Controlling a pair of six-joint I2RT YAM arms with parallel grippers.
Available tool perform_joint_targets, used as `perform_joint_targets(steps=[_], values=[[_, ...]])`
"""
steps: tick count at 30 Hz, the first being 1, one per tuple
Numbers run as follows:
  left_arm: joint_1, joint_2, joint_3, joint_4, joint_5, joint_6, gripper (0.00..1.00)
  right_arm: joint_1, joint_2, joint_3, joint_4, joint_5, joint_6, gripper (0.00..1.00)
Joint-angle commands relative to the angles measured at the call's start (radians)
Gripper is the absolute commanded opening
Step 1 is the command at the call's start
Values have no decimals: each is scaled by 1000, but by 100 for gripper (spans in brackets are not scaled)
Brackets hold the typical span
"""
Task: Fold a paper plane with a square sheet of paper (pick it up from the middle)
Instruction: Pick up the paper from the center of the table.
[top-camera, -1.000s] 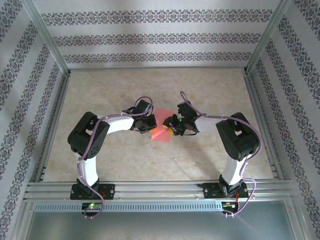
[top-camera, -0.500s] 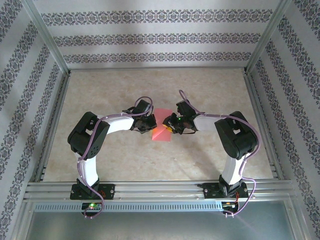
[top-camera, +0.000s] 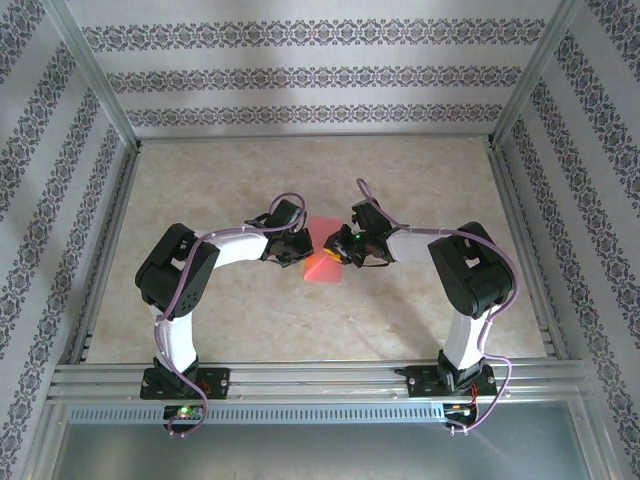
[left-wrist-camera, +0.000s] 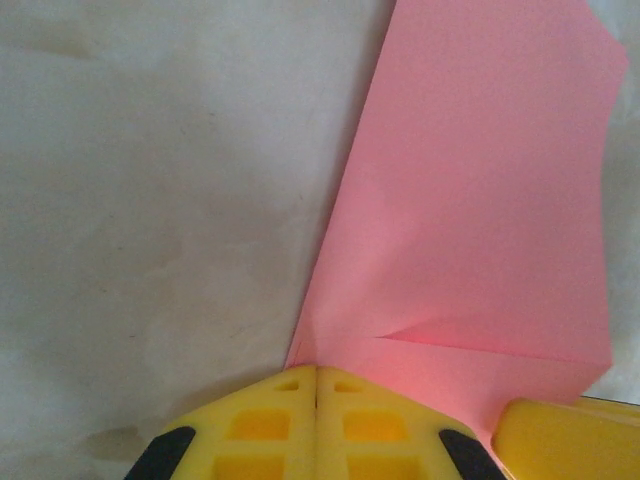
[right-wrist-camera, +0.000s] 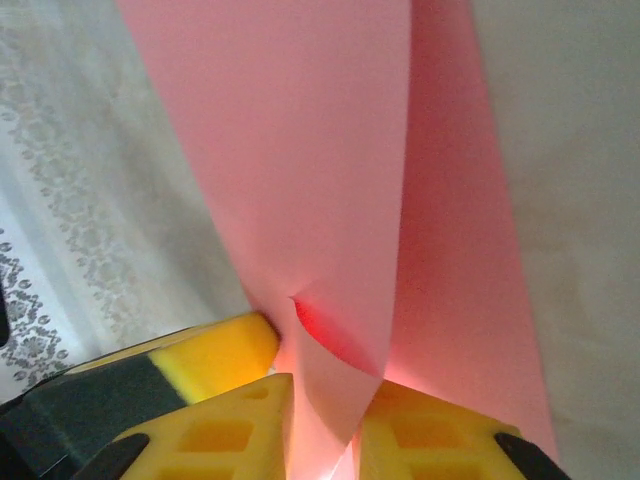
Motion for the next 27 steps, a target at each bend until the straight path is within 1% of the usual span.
perform_joint_targets(steps=[1, 5, 11, 13, 14, 17, 19, 22, 25, 27], values=[[11, 23, -17, -80, -23, -13, 0, 14, -1, -11, 35, -22, -15, 21], [11, 18, -14, -83, -24, -12, 0, 14, 8, -24, 46, -24, -18, 19], [23, -5, -11, -90, -20, -12, 1, 16, 16, -23, 61, -12, -39, 11], [34, -35, -12, -92, -11, -10, 2, 14, 12, -23, 65, -7, -49, 7], [43, -58, -17, -92, -8, -8, 4, 12, 9, -23, 72, -7, -56, 5], [75, -152, -54, -69, 18, 2, 9, 1, -13, -22, 103, -19, -75, 4], [107, -231, -104, -27, 65, -1, 17, -12, -38, -14, 121, -42, -96, 4], [165, -349, -201, 75, 173, -17, 31, -38, -74, 7, 146, -120, -131, 4], [206, -443, -275, 183, 295, -25, 52, -66, -104, 33, 183, -226, -142, 4], [210, -494, -312, 264, 359, -37, 68, -86, -116, 50, 215, -308, -129, 4]])
